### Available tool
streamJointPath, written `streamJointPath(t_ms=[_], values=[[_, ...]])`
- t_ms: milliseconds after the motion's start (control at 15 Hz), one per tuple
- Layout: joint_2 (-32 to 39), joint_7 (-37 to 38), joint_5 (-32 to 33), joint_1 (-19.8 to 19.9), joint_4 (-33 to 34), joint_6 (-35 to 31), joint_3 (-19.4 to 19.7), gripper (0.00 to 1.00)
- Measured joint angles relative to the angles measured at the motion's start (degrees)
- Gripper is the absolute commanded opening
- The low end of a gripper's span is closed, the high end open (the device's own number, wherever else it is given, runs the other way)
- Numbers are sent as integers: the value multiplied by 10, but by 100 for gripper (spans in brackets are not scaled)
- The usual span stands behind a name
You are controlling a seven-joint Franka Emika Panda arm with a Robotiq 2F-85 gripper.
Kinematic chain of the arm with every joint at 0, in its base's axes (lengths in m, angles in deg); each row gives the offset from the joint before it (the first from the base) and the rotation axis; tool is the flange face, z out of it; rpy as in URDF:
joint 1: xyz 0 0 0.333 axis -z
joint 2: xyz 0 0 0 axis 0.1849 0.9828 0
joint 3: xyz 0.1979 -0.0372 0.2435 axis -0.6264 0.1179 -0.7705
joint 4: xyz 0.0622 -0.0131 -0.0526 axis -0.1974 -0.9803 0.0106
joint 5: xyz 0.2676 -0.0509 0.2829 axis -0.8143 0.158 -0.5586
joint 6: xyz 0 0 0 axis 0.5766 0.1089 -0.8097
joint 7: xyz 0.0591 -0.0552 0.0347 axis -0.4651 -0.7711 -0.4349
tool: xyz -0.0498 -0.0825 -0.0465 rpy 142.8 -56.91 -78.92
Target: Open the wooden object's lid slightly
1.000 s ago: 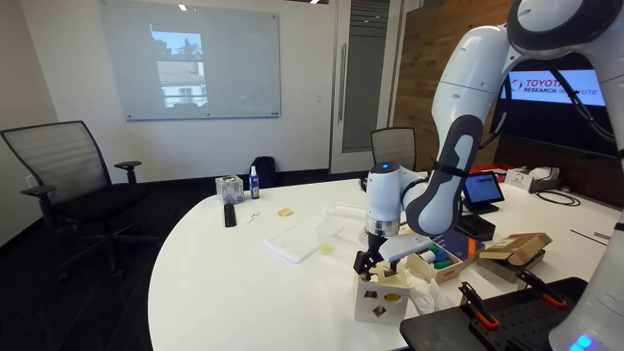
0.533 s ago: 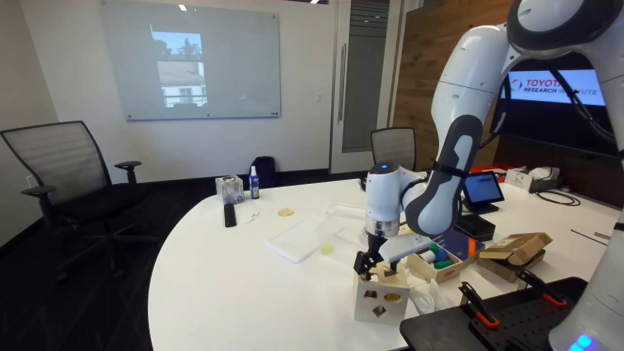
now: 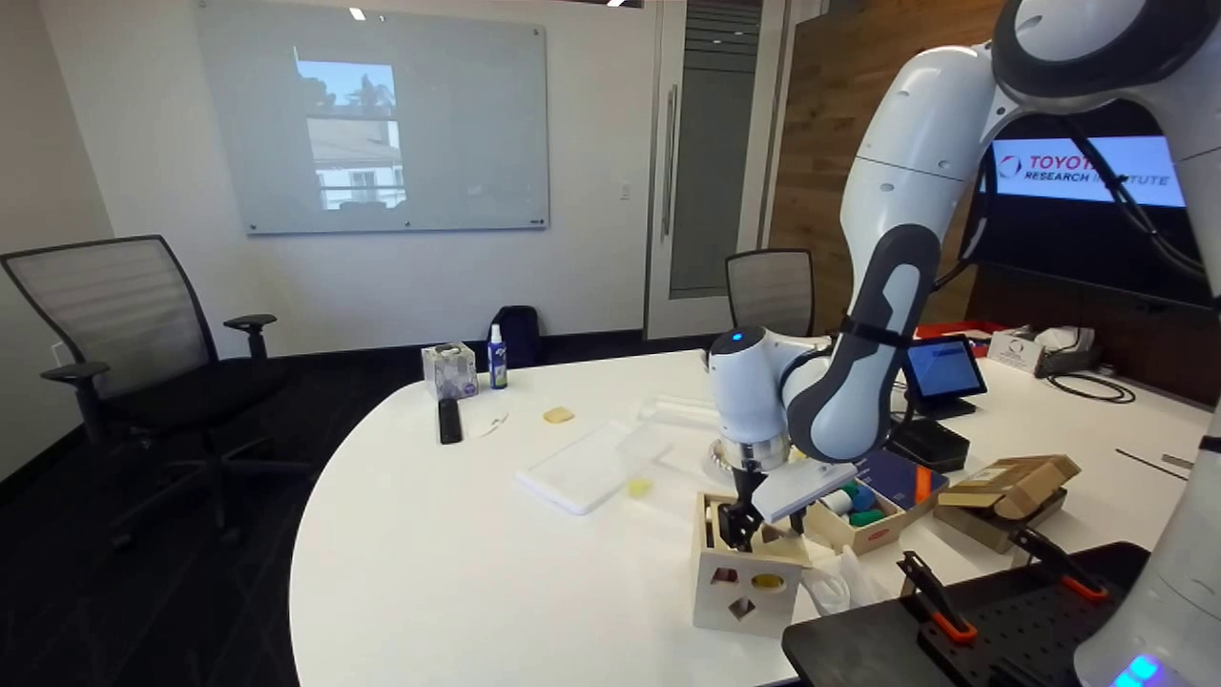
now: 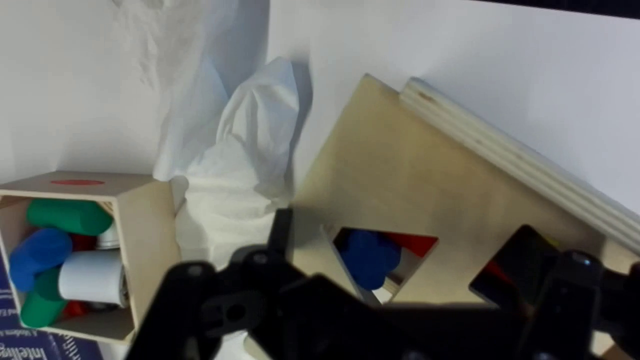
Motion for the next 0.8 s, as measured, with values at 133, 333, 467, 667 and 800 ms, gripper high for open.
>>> streamJointPath(t_ms=[133, 333, 467, 667, 800], values=[[0, 0, -9, -14, 1, 15, 7, 100], [-3, 1, -10, -30, 2, 30, 18, 100], [-5, 3, -9, -39, 1, 36, 25, 100], [-9, 24, 1, -48, -5, 36, 37, 100], [-14, 38, 8, -50, -12, 36, 44, 100]])
